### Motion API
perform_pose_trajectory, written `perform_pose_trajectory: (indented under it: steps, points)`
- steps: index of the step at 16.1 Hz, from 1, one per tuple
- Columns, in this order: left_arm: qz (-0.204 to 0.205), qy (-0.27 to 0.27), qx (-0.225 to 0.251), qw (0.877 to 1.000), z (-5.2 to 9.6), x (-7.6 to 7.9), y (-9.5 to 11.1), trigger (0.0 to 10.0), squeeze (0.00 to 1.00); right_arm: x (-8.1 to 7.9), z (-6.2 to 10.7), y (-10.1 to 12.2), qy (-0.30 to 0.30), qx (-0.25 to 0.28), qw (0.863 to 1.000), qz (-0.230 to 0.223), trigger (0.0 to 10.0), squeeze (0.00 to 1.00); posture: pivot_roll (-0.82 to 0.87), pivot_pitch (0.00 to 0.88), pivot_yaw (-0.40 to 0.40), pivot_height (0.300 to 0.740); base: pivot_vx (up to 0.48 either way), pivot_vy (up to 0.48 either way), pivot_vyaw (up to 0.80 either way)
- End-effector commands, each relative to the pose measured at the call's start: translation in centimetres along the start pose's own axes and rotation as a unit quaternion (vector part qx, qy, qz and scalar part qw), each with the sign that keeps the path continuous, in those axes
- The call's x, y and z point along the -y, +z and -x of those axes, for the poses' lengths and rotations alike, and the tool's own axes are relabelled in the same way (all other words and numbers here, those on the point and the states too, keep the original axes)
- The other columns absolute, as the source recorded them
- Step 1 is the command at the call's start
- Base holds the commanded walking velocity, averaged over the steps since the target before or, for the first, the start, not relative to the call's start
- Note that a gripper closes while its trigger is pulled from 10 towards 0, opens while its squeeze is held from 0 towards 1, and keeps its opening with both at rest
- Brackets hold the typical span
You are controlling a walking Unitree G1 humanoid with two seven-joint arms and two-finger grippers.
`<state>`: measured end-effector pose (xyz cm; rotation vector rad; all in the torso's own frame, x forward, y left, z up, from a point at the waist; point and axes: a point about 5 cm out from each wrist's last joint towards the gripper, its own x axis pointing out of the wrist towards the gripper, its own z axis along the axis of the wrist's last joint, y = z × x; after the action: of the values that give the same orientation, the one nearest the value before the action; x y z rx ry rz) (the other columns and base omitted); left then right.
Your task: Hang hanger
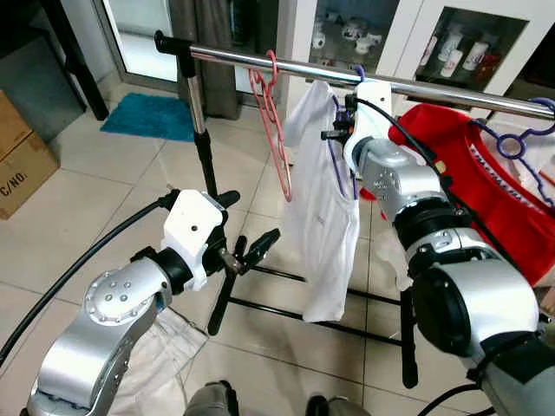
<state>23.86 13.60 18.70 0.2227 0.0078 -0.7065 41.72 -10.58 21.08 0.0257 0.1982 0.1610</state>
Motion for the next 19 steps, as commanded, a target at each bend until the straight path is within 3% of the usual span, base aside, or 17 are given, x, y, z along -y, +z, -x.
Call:
perform_pose_trajectory:
  steps: [1, 5, 6, 9, 12, 13, 14, 15, 16, 17, 19]
  points:
    - [-0.003, -0.001, -0.001, 1.0, 0.2, 0.1, 0.2, 10.0, 0.0, 0.3, -0.1, 0.4, -0.001, 0.001, 1.0, -0.015, 10.0, 0.0, 0.2, 0.154, -0.06, 0.74, 0.0, 0.0, 0.0]
    - [-0.006, -0.003, -0.004, 1.0, 0.1, 0.2, 0.1, 10.0, 0.0, 0.6, -0.2, -0.3, 0.002, -0.019, 1.0, 0.001, 10.0, 0.02, 0.19, 0.15, -0.053, 0.74, 0.0, 0.0, 0.0]
    - [-0.006, -0.003, -0.003, 1.0, 0.0, 0.1, 0.0, 10.0, 0.0, 0.5, -0.1, -0.3, 0.015, -0.01, 1.0, 0.003, 10.0, 1.0, 0.19, 0.146, -0.049, 0.74, 0.0, 0.0, 0.0]
    - [-0.009, 0.019, 0.0, 1.0, -0.6, -0.2, -0.1, 10.0, 0.0, 1.1, 0.4, 1.4, 0.064, 0.071, 0.995, -0.024, 10.0, 1.0, 0.17, 0.122, -0.028, 0.74, 0.0, 0.0, 0.0]
    - [0.005, 0.07, 0.002, 0.998, -1.0, -1.1, -0.4, 10.0, 0.0, 2.5, 2.2, 2.1, 0.088, 0.106, 0.99, -0.028, 10.0, 1.0, 0.14, 0.1, -0.002, 0.74, 0.0, 0.0, 0.0]
    - [0.032, 0.11, -0.003, 0.993, -1.2, -1.5, -1.0, 10.0, 0.0, 3.6, 5.1, 1.6, 0.11, 0.115, 0.987, -0.018, 10.0, 1.0, 0.12, 0.081, 0.014, 0.74, 0.0, 0.0, 0.0]
    - [0.041, 0.12, -0.008, 0.992, -1.2, -1.5, -1.3, 10.0, 0.0, 3.8, 5.9, 1.3, 0.115, 0.114, 0.987, -0.015, 10.0, 1.0, 0.12, 0.079, 0.014, 0.74, 0.0, 0.0, 0.0]
    - [0.055, 0.132, -0.017, 0.99, -1.1, -1.4, -1.8, 10.0, 0.0, 4.5, 8.2, 0.3, 0.122, 0.106, 0.987, -0.01, 10.0, 1.0, 0.11, 0.067, 0.011, 0.74, 0.0, 0.0, 0.0]
    - [0.036, 0.137, -0.015, 0.99, -0.9, -1.2, -1.9, 10.0, 0.0, 5.0, 10.1, -0.5, 0.122, 0.103, 0.987, -0.001, 10.0, 1.0, 0.1, 0.057, 0.006, 0.74, 0.0, 0.0, 0.0]
    - [0.043, 0.159, -0.012, 0.986, -0.7, -1.2, -2.2, 10.0, 0.0, 5.3, 12.2, -1.5, 0.112, 0.111, 0.987, 0.015, 10.0, 1.0, 0.09, 0.052, 0.003, 0.74, 0.0, 0.0, 0.0]
    - [0.064, 0.193, -0.013, 0.979, -1.0, -1.6, -2.6, 10.0, 0.0, 5.5, 14.2, -3.3, 0.05, 0.109, 0.993, 0.016, 10.0, 1.0, 0.07, 0.044, 0.004, 0.74, 0.0, -0.18, 0.0]
